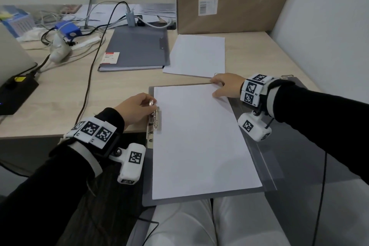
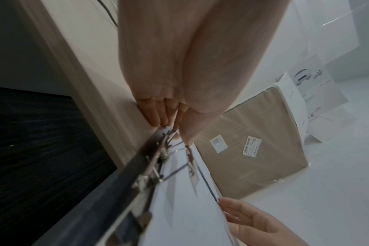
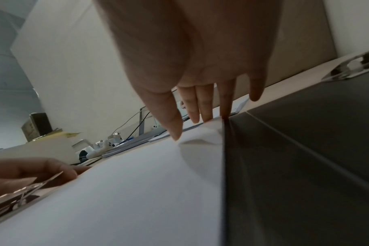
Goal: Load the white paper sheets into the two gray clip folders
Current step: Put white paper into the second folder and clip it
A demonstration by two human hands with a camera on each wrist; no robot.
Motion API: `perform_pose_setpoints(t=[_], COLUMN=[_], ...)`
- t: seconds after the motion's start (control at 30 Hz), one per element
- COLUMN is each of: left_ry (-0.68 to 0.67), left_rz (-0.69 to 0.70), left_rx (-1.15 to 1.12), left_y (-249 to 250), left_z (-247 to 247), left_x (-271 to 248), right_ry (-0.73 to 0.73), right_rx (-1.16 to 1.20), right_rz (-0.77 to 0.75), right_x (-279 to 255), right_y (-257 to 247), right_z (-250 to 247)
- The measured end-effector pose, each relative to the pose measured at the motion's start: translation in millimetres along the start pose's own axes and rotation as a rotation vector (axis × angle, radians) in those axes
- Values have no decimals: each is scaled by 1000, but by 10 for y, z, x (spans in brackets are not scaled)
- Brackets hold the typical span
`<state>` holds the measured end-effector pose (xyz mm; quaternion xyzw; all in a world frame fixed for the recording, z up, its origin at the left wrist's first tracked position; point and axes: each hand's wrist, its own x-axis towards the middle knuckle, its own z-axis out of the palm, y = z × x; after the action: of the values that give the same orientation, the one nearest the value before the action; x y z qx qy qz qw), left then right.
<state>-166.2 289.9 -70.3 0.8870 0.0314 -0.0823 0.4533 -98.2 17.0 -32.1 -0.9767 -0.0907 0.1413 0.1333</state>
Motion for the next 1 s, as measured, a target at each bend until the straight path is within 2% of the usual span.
perform_pose_setpoints(t=[0.3, 0.43, 0.57, 0.73, 0.8, 0.93, 1.0], left_ry=[2, 11, 59, 67, 24, -157, -166], left_rz=[0, 4, 1, 42, 22, 16, 29], left_rx=[51, 38, -132, -292, -294, -136, -142], left_y=[30, 51, 62, 160, 140, -4, -60], left_z=[-4, 0, -7, -153, -222, -220, -227], left_x=[-34, -61, -123, -349, -443, -581, -614], right_ry=[3, -110, -295, -298, -293, -270, -267], right_rx=[33, -37, -151, -176, -174, -150, -132], right_rz=[-6, -86, -115, -93, -96, -96, -92], right_x=[-181, -432, -621, -649, -651, -669, -673], right_y=[-30, -175, -293, -300, -304, -305, -302], right_z=[2, 57, 200, 239, 233, 248, 257])
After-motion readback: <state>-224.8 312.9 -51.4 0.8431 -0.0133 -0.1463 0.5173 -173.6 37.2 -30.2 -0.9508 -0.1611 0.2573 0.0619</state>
